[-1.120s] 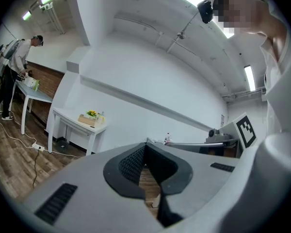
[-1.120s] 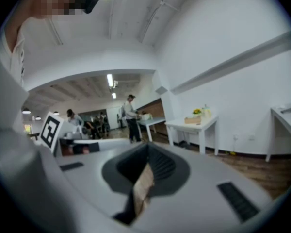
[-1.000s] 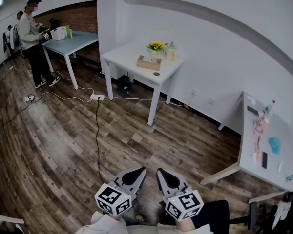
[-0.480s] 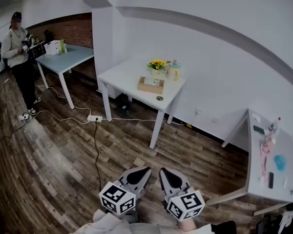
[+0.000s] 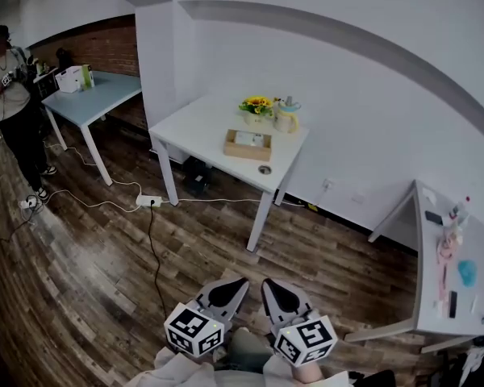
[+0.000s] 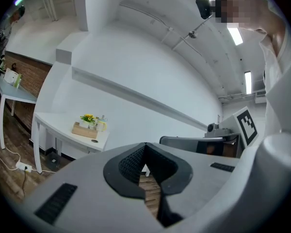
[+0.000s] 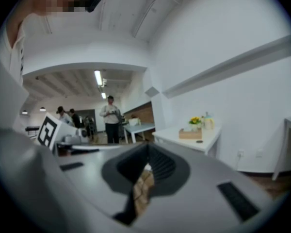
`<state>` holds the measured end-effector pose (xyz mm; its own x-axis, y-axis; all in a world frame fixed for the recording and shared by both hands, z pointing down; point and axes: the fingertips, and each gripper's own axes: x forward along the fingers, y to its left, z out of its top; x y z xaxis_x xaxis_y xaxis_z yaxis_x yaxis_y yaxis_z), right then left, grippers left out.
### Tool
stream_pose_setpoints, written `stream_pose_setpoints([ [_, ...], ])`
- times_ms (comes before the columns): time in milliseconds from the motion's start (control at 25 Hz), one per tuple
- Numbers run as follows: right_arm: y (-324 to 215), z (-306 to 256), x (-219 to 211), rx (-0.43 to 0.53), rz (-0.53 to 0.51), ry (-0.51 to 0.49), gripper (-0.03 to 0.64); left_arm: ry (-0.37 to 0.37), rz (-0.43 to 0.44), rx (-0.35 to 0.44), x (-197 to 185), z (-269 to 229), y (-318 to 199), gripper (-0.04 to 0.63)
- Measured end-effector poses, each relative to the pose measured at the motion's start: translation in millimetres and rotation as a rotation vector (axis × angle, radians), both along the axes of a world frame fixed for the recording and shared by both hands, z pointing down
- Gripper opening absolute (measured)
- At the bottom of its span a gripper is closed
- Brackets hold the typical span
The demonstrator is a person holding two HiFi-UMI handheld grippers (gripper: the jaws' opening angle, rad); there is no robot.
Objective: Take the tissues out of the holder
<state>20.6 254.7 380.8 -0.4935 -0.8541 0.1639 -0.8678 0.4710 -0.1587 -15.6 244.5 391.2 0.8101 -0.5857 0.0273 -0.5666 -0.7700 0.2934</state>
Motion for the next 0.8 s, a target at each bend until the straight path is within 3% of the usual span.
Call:
stream_pose_setpoints([
  [440, -127, 6, 1, 0.025, -0.058, 0.010, 0.012, -0.002, -0.056, 0.000, 1, 7, -124, 0.014],
  [800, -248, -20, 34, 0.077, -0.080, 0.009, 0.012, -0.004, -0.114, 0.038, 23, -15, -248, 0.014],
])
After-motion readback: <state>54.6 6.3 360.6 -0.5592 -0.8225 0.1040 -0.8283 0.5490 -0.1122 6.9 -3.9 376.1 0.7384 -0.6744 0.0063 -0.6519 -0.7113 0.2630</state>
